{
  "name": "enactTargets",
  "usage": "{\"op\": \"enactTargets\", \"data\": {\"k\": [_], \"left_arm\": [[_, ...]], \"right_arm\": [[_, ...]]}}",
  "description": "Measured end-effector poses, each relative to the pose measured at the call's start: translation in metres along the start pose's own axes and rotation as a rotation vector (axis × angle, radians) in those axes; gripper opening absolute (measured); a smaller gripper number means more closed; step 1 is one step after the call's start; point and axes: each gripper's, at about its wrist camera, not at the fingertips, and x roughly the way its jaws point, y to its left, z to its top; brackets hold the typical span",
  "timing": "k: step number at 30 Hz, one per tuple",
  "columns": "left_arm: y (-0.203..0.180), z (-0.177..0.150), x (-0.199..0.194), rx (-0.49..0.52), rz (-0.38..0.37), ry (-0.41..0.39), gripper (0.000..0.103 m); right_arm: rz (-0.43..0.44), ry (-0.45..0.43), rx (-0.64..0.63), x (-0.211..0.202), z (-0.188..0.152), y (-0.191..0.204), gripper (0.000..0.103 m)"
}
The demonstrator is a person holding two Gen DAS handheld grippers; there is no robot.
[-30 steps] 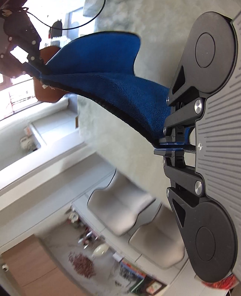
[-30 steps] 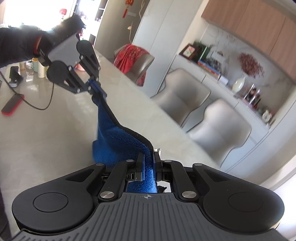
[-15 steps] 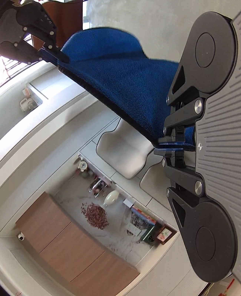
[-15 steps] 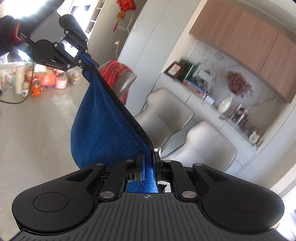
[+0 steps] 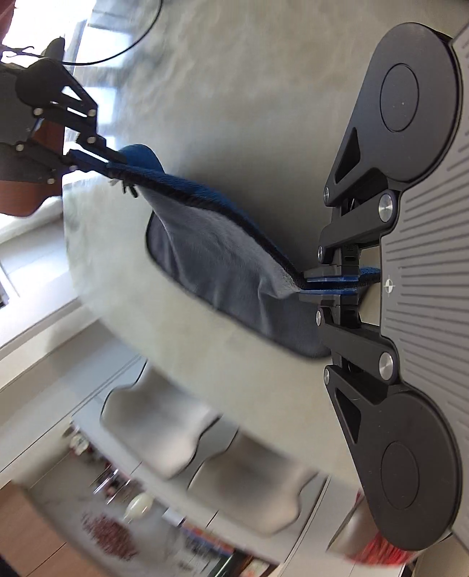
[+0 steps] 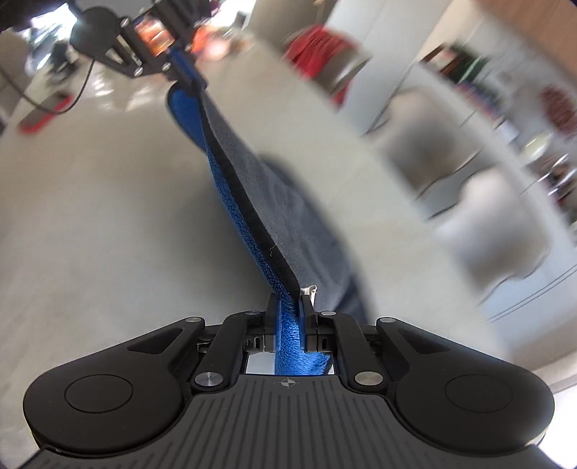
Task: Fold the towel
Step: 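Lower the towel flat onto the table with both grippers, grey side up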
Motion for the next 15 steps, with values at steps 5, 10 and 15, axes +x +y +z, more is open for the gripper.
{"op": "enactTargets", "data": {"k": [5, 10, 15], "left_arm": [[-0.036, -0.021, 0.004, 0.003, -0.059, 0.038, 0.003], [-0.057, -0.041, 0.006, 0.014, -0.159, 0.091, 0.008], [-0.068, -0.062, 0.0, 0.012, -0.21, 0.143, 0.008]], "right_arm": [[0.127, 0.081, 0.06, 0.017, -0.032, 0.042, 0.013], [0.215, 0.156, 0.057, 0.023, -0.047, 0.066, 0.013], [0.275, 0.237, 0.03, 0.024, -0.053, 0.077, 0.013]]}}
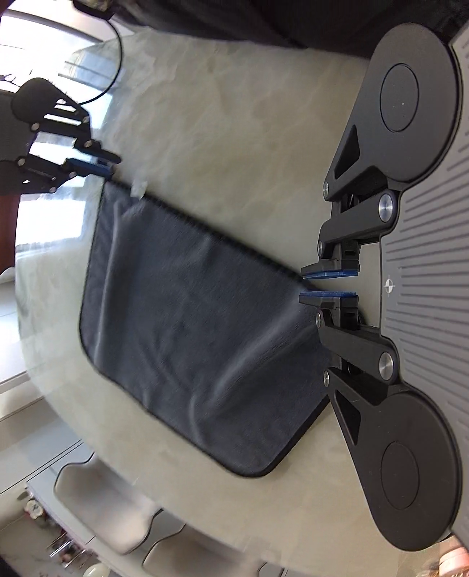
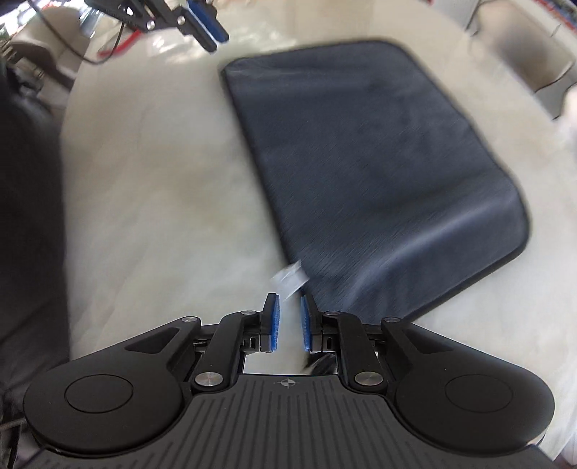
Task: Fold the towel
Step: 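Lower the towel flat onto the table with both grippers, grey side up, then open both grippers and release the towel corners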
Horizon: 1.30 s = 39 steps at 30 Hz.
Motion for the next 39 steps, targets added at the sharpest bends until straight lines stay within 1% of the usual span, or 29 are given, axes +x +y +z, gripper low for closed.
{"op": "enactTargets", "data": {"k": [3, 5, 8, 10, 12, 14, 17, 19, 22, 26, 27, 30, 31, 33, 35, 37, 39], "left_arm": [[0.014, -0.001, 0.0, -0.025, 0.037, 0.0, 0.008], [0.03, 0.0, 0.002, -0.067, 0.066, -0.016, 0.008], [0.055, 0.006, 0.015, -0.136, 0.105, -0.031, 0.009], [0.069, 0.009, 0.024, -0.162, 0.113, -0.027, 0.009], [0.077, 0.011, 0.034, -0.179, 0.103, -0.024, 0.01], [0.082, 0.013, 0.047, -0.198, 0.092, -0.019, 0.01], [0.084, 0.014, 0.059, -0.232, 0.05, -0.024, 0.01], [0.083, 0.013, 0.068, -0.249, 0.018, -0.016, 0.01], [0.082, 0.011, 0.074, -0.266, -0.002, 0.008, 0.01], [0.087, 0.008, 0.075, -0.315, -0.016, 0.022, 0.014], [0.088, 0.007, 0.075, -0.329, -0.014, 0.029, 0.016], [0.092, 0.004, 0.073, -0.367, 0.001, 0.058, 0.018], [0.093, 0.002, 0.072, -0.375, 0.016, 0.065, 0.019], [0.093, -0.001, 0.071, -0.391, 0.047, 0.079, 0.025], [0.095, -0.006, 0.068, -0.411, 0.067, 0.094, 0.025], [0.097, -0.011, 0.065, -0.42, 0.064, 0.091, 0.025], [0.098, -0.011, 0.062, -0.404, 0.076, 0.094, 0.025]], "right_arm": [[-0.034, -0.017, 0.041, -0.002, -0.003, 0.0, 0.013], [-0.089, -0.06, 0.127, -0.003, 0.001, -0.013, 0.014], [-0.144, -0.09, 0.247, 0.003, 0.002, -0.035, 0.017], [-0.167, -0.087, 0.283, 0.011, 0.001, -0.047, 0.018], [-0.172, -0.088, 0.329, 0.02, 0.0, -0.057, 0.018], [-0.16, -0.104, 0.344, 0.023, 0.0, -0.061, 0.018], [-0.144, -0.114, 0.34, 0.022, 0.0, -0.063, 0.018], [-0.127, -0.1, 0.328, 0.025, 0.001, -0.065, 0.018], [-0.112, -0.064, 0.31, 0.031, 0.0, -0.07, 0.018], [-0.09, -0.068, 0.331, 0.028, -0.006, -0.08, 0.018], [-0.09, -0.065, 0.33, 0.027, -0.007, -0.08, 0.018], [-0.11, -0.038, 0.335, 0.024, -0.013, -0.085, 0.018], [-0.114, -0.03, 0.35, 0.021, -0.015, -0.087, 0.018], [-0.117, -0.027, 0.368, 0.018, -0.021, -0.091, 0.018], [-0.124, -0.03, 0.372, 0.016, -0.023, -0.09, 0.018], [-0.13, -0.02, 0.367, 0.018, -0.021, -0.088, 0.017], [-0.126, 0.002, 0.377, 0.018, -0.018, -0.089, 0.018]]}}
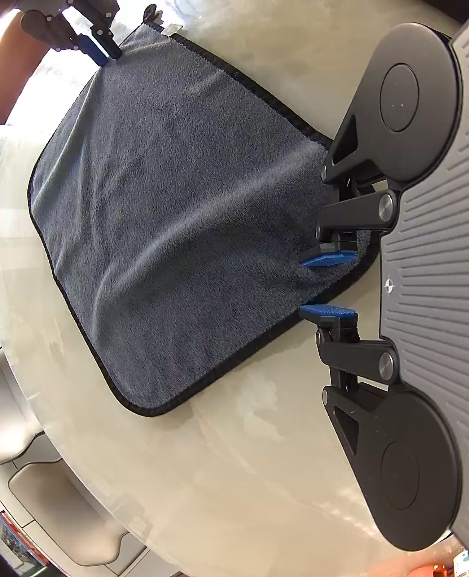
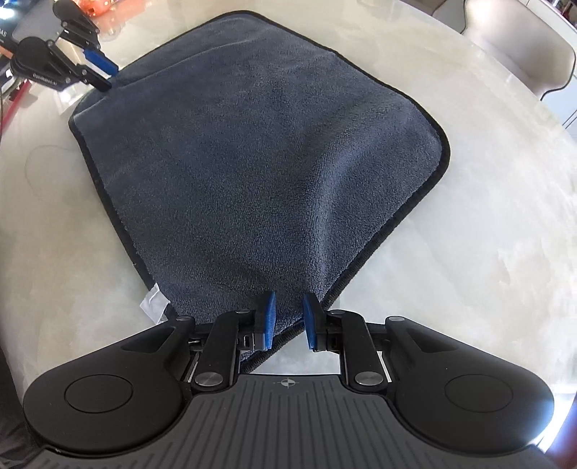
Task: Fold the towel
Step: 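Open both grippers and release the towel corners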
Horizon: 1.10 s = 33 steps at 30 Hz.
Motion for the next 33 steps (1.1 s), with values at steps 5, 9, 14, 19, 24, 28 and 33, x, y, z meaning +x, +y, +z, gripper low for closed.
{"op": "enactTargets", "data": {"k": [5, 9, 14, 19, 24, 28, 33], "left_arm": [[0.008, 0.024, -0.016, -0.017, 0.01, -0.118, 0.028], [0.018, 0.057, -0.006, -0.063, 0.006, -0.18, 0.048], [0.037, 0.079, 0.024, -0.213, -0.054, -0.161, 0.048], [0.044, 0.078, 0.032, -0.235, -0.058, -0.14, 0.05], [0.049, 0.077, 0.037, -0.235, -0.033, -0.141, 0.06], [0.057, 0.072, 0.042, -0.291, 0.012, -0.147, 0.085], [0.066, 0.07, 0.041, -0.329, 0.034, -0.147, 0.083]], "right_arm": [[0.027, -0.043, 0.019, -0.013, 0.019, -0.01, 0.02], [-0.014, -0.144, 0.136, -0.013, 0.038, -0.035, 0.026], [-0.02, -0.234, 0.276, -0.002, 0.056, -0.063, 0.026], [0.009, -0.218, 0.301, 0.009, 0.058, -0.06, 0.026], [-0.028, -0.213, 0.336, 0.014, 0.055, -0.062, 0.025], [-0.099, -0.224, 0.358, 0.016, 0.05, -0.066, 0.025], [-0.128, -0.232, 0.379, 0.016, 0.05, -0.072, 0.024]]}}
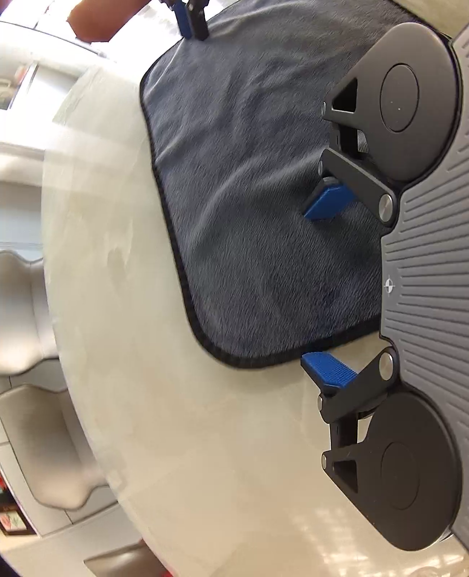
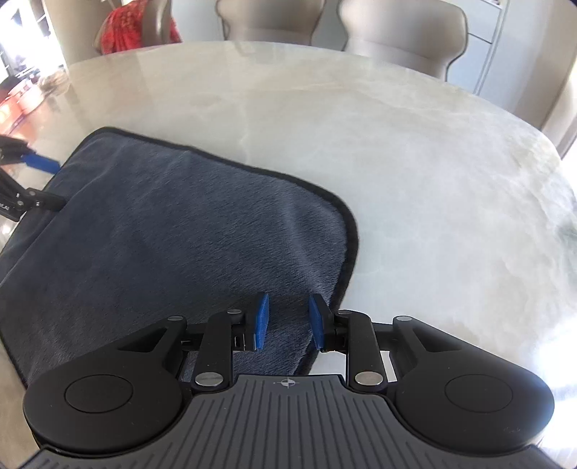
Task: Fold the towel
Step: 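Open both grippers and release the towel corners, then pull both grippers back from the flat grey towel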
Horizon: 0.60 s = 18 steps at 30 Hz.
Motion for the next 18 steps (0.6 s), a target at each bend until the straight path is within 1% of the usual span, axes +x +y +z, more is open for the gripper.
{"op": "enactTargets", "data": {"k": [2, 4, 5, 6, 7, 8, 9, 10, 11, 12, 13, 16, 17, 18], "left_arm": [[-0.003, 0.002, -0.005, 0.001, 0.017, -0.002, 0.08], [-0.006, 0.003, -0.014, -0.007, 0.013, -0.027, 0.08], [-0.009, 0.005, -0.018, -0.025, -0.012, -0.048, 0.08], [-0.011, 0.006, -0.023, -0.043, -0.038, -0.07, 0.082], [-0.013, 0.008, -0.024, -0.062, -0.058, -0.086, 0.083], [-0.015, 0.01, -0.026, -0.081, -0.079, -0.102, 0.085], [-0.017, 0.012, -0.025, -0.103, -0.09, -0.113, 0.086], [-0.02, 0.015, -0.023, -0.125, -0.101, -0.124, 0.087], [-0.021, 0.016, -0.02, -0.147, -0.109, -0.126, 0.087], [-0.022, 0.017, -0.016, -0.169, -0.11, -0.126, 0.087], [-0.022, 0.018, -0.013, -0.191, -0.111, -0.125, 0.087], [-0.018, 0.019, 0.0, -0.255, -0.127, -0.111, 0.087], [-0.017, 0.019, 0.005, -0.273, -0.132, -0.104, 0.087], [-0.018, 0.019, 0.008, -0.274, -0.129, -0.101, 0.087]], "right_arm": [[-0.019, 0.008, -0.005, 0.0, 0.003, 0.003, 0.024], [-0.039, 0.019, 0.022, -0.004, 0.007, 0.006, 0.027], [-0.029, 0.008, 0.037, -0.005, 0.011, 0.007, 0.031], [0.003, -0.029, 0.062, -0.011, 0.012, 0.007, 0.041], [0.017, -0.06, 0.08, -0.013, 0.012, 0.007, 0.049], [0.004, -0.101, 0.1, -0.016, 0.013, 0.009, 0.07], [-0.008, -0.142, 0.12, -0.019, 0.015, 0.011, 0.086], [-0.02, -0.182, 0.14, -0.022, 0.016, 0.013, 0.091], [-0.04, -0.208, 0.147, -0.022, 0.017, 0.014, 0.093], [-0.06, -0.233, 0.154, -0.021, 0.018, 0.016, 0.093], [-0.061, -0.24, 0.171, -0.019, 0.019, 0.015, 0.093], [0.009, -0.247, 0.253, -0.013, 0.019, 0.009, 0.092], [0.057, -0.252, 0.267, -0.011, 0.018, 0.009, 0.091], [0.077, -0.258, 0.265, -0.011, 0.017, 0.008, 0.087]]}}
